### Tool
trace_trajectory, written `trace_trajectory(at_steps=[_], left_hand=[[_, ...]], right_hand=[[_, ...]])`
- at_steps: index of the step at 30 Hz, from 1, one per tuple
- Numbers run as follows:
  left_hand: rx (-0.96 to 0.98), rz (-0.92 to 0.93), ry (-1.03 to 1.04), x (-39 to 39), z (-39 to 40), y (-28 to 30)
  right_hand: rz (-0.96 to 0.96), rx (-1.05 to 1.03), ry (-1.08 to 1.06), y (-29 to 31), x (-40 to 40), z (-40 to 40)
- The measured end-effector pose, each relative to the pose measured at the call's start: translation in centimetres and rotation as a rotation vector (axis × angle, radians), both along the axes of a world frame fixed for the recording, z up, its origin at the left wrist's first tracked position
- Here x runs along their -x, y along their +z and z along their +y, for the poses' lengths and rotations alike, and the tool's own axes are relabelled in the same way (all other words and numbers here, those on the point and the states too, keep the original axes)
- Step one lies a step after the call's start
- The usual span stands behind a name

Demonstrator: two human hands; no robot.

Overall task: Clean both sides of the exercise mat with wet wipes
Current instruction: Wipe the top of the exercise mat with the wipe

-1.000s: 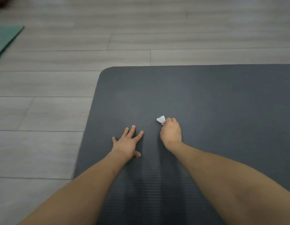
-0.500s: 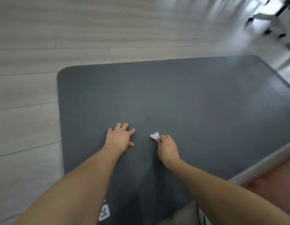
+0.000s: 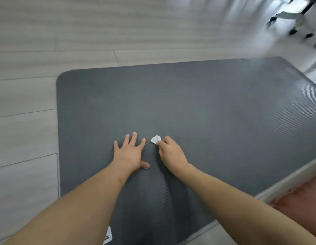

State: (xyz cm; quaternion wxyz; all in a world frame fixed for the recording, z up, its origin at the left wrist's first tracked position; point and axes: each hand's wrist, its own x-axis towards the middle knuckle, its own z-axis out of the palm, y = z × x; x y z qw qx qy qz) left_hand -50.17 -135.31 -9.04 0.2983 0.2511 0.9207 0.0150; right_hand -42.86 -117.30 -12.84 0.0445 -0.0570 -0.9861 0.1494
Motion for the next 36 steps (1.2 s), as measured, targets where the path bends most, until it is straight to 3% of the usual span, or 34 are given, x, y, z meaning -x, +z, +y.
trace_trajectory(at_steps=[2,6,8,10,13,15,17,20,22,24,26,29,31,33,36], left_hand=[[0.01,-0.032,0.02,-0.1,0.5,0.6],[-0.013,0.062,0.044,-2.6,0.5,0.0],[-0.016,0.076,0.023,-3.5,0.3,-0.4],[-0.009,0.011,0.009,-3.4,0.0,-0.5],[0.018,-0.036,-0.026,-2.8,-0.2,-0.4],[0.033,-0.041,-0.019,-2.8,0.2,-0.5],[0.05,-0.047,-0.011,-2.9,0.8,-0.5],[0.079,-0.05,0.006,-3.0,1.3,-0.4],[0.087,-0.048,0.012,-3.0,1.5,-0.4],[0.09,-0.057,0.019,-3.1,1.7,-0.2],[0.092,-0.048,0.022,-3.1,1.7,-0.2],[0.087,-0.055,0.039,-3.2,1.7,-0.3],[0.09,-0.062,0.034,-3.2,1.7,-0.2],[0.083,-0.069,0.031,-3.3,1.7,-0.3],[0.079,-0.058,0.029,-3.3,1.5,-0.4]], right_hand=[[0.015,-0.059,-0.001,0.4,-0.1,5.1],[0.003,-0.045,-0.498,1.5,-1.3,16.2],[0.019,-0.022,-0.564,1.5,-1.3,15.1],[0.019,0.052,-0.456,1.3,-0.7,9.1],[-0.043,0.117,-0.053,0.8,-1.1,0.1],[-0.012,0.05,0.136,0.7,-1.0,1.4],[-0.002,-0.011,0.0,1.4,-0.3,7.7],[-0.013,-0.026,-0.477,2.0,-1.1,17.3],[0.044,-0.018,-0.586,2.0,-1.3,16.3],[0.059,0.068,-0.485,1.4,-0.9,9.4],[-0.02,0.138,-0.201,1.0,-1.5,1.9],[0.042,0.07,0.166,0.2,-2.0,1.6],[0.072,0.017,0.051,0.2,-0.7,7.8],[0.048,-0.036,-0.222,0.9,0.2,14.3],[0.015,-0.002,-0.457,1.5,2.0,16.1]])
